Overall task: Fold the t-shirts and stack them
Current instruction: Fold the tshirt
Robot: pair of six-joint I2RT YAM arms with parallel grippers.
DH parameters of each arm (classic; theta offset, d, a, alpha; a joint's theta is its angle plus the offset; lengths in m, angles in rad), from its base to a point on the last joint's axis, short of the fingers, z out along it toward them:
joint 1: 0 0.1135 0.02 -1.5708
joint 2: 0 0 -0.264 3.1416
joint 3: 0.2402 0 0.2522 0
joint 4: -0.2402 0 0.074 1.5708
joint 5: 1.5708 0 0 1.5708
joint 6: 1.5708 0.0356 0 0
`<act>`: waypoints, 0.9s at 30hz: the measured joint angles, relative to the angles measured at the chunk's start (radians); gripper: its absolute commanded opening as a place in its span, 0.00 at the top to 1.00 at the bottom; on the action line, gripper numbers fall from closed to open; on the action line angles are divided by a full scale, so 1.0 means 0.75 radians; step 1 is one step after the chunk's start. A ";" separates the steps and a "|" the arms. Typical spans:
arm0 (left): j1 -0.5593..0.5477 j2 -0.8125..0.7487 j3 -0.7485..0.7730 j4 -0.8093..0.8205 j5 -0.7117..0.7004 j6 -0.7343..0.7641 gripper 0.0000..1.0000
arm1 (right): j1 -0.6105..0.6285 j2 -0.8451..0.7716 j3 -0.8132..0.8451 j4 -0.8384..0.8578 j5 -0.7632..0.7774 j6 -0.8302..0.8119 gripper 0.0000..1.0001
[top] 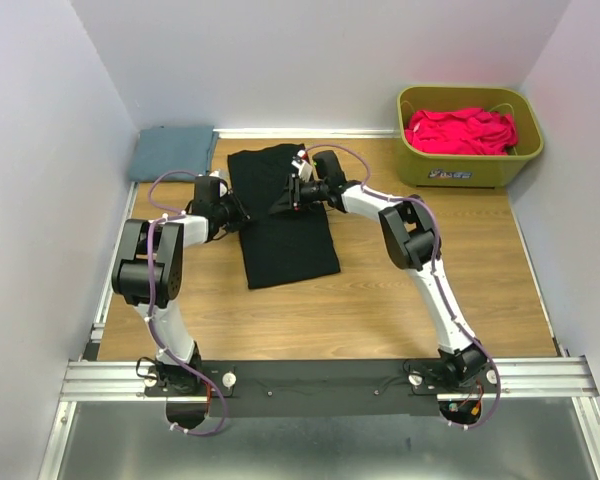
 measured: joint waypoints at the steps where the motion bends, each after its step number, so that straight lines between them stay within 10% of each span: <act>1: 0.005 0.000 -0.002 -0.001 0.001 -0.001 0.67 | -0.001 0.020 -0.004 0.020 -0.025 0.032 0.56; 13: 0.011 -0.130 -0.039 -0.111 0.005 0.032 0.65 | -0.011 -0.149 -0.232 0.047 -0.008 0.038 0.55; 27: 0.011 -0.995 -0.282 -0.381 -0.194 0.190 0.52 | -0.027 -0.851 -1.162 0.057 -0.075 -0.172 0.55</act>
